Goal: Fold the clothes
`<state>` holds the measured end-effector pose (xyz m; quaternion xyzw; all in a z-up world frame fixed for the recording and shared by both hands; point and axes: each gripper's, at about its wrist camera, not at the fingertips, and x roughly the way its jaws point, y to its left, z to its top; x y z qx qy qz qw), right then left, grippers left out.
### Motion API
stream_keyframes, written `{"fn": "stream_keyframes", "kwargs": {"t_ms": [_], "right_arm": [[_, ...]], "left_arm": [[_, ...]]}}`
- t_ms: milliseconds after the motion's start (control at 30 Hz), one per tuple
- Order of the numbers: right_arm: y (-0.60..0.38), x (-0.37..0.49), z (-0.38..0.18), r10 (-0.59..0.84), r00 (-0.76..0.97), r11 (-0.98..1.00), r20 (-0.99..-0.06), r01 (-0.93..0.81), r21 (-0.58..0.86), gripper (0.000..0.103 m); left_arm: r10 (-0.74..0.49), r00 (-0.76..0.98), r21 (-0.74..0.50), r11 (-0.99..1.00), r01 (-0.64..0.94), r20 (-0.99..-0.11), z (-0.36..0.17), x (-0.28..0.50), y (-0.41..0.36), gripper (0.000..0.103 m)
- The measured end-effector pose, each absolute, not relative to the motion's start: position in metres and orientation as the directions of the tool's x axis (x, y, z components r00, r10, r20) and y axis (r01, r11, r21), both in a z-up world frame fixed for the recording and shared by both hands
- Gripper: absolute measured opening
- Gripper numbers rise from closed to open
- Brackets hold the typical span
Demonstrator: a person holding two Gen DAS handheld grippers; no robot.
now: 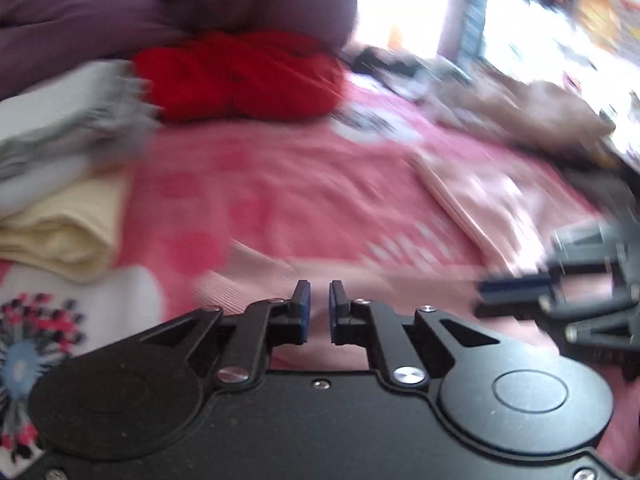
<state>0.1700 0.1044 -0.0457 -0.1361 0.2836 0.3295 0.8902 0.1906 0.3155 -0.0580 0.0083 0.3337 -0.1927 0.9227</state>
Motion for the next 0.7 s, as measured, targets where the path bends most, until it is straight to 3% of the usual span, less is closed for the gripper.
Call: {"fn": "stream_keyframes", "kwargs": {"t_ms": [100,200,367,567,700], "right_arm": [[0.12,0.162,-0.06,0.473,0.6,0.708,-0.645,-0.695,-0.128,0.015],[0.127,0.157,-0.077,0.421,0.596,0.683,-0.684,-0.705,-0.194,0.015],[0.111,0.14,-0.072,0.419,0.596,0.696,-0.685,-0.695,-0.179,0.016],[0.095,0.122,-0.068,0.41,0.605,0.732,-0.683,-0.665,-0.15,0.016],[0.084,0.107,-0.053,0.433,0.65,0.754,-0.624,-0.641,-0.144,0.022]], "left_arm": [[-0.244,0.702,-0.008,0.947,0.322,-0.669,-0.073,0.195,0.309,0.007],[-0.236,0.716,-0.075,0.966,0.249,-0.658,-0.073,0.2,0.328,0.005],[-0.269,0.727,-0.182,0.963,0.198,-0.632,-0.073,0.199,0.348,0.005],[-0.179,0.791,-0.24,0.97,0.041,-0.586,-0.062,0.193,0.375,0.008],[-0.314,0.806,-0.304,0.936,0.176,-0.502,-0.044,0.186,0.351,0.008]]}}
